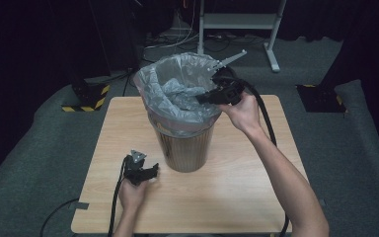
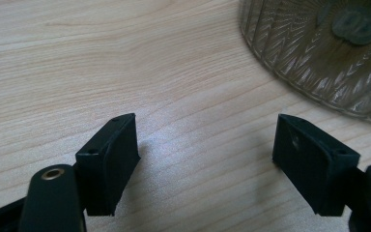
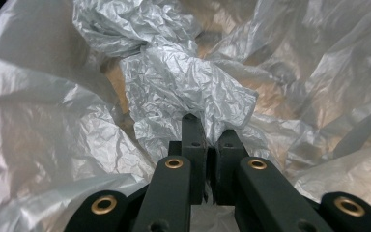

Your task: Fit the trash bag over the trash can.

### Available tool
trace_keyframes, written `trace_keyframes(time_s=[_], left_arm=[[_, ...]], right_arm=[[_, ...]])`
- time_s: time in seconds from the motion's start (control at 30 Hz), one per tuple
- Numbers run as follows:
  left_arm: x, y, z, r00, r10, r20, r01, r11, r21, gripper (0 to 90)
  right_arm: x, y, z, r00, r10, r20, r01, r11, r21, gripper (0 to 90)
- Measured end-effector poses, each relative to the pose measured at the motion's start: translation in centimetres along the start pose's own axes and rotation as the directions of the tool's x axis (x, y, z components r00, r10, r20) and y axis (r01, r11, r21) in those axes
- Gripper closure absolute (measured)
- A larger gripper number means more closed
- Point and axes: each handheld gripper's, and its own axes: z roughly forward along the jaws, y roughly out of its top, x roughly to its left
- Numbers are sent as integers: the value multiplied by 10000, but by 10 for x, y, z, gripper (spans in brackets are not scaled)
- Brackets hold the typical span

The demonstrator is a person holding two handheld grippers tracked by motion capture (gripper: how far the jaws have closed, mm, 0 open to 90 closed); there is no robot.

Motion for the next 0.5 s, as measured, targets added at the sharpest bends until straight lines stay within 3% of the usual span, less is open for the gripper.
trace_keyframes(time_s=[0.5], left_arm=[[0, 0, 0, 10000, -35, 32, 35, 10000, -4, 243]], right_arm=[[-2, -12, 22, 9995, 20, -301, 10, 9950, 1003, 863]])
